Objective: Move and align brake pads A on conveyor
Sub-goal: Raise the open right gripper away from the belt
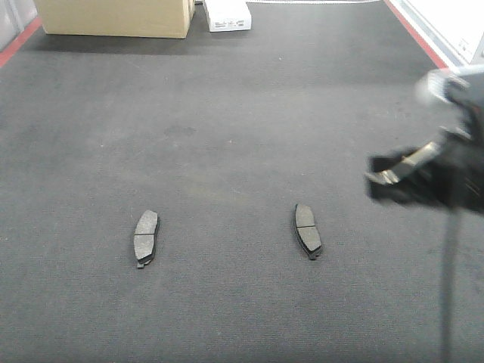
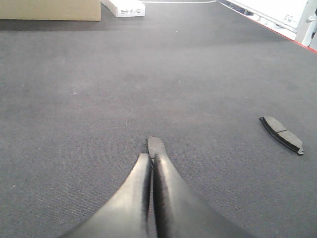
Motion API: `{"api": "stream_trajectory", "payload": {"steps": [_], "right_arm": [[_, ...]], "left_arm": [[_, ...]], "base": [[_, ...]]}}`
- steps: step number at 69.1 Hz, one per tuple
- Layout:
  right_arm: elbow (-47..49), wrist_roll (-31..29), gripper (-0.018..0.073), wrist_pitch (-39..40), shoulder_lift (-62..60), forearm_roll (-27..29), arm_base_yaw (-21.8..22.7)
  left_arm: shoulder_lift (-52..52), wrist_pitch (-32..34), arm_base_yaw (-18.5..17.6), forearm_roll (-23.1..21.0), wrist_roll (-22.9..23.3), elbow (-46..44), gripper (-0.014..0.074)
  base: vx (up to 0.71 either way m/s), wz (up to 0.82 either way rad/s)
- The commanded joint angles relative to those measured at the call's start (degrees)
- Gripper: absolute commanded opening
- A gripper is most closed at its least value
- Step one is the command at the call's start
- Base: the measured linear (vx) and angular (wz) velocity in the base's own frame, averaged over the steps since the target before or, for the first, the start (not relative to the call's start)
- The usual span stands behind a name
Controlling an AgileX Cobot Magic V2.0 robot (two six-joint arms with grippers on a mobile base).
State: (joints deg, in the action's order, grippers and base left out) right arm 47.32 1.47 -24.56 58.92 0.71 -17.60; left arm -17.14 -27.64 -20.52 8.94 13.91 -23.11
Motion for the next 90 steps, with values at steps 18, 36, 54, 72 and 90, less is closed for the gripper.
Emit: {"api": "stream_trajectory", "payload": {"steps": [18, 36, 54, 72, 90], "right_arm": [[-17.29, -0.32, 0.0062, 4.44, -27.1, -3.87, -0.13], [-23.59, -0.32, -0.0007, 4.0, -38.83, -3.87, -0.13], [-23.59, -0.32, -0.0006, 4.13, -39.76, -3.81, -0.13], [-23.59, -0.32, -0.0006, 4.13, -39.76, -3.81, -0.13], [-23.59, -0.09, -0.0006, 4.13, -39.76, -3.81, -0.13]], "left_arm": [[-0.4, 4.24, -0.13, 0.32, 0.04, -1.43, -0.0006], [-0.4, 4.24, -0.13, 0.32, 0.04, -1.43, -0.0006], [-0.4, 4.18, -0.13, 0.2, 0.17, -1.43, -0.0006], [-0.4, 4.18, -0.13, 0.2, 0.17, -1.43, -0.0006], [-0.4, 4.18, -0.13, 0.2, 0.17, -1.43, -0.0006]], "base": [[0.0, 0.0], [0.0, 0.0], [0.0, 0.0], [0.0, 0.0], [0.0, 0.0]]}}
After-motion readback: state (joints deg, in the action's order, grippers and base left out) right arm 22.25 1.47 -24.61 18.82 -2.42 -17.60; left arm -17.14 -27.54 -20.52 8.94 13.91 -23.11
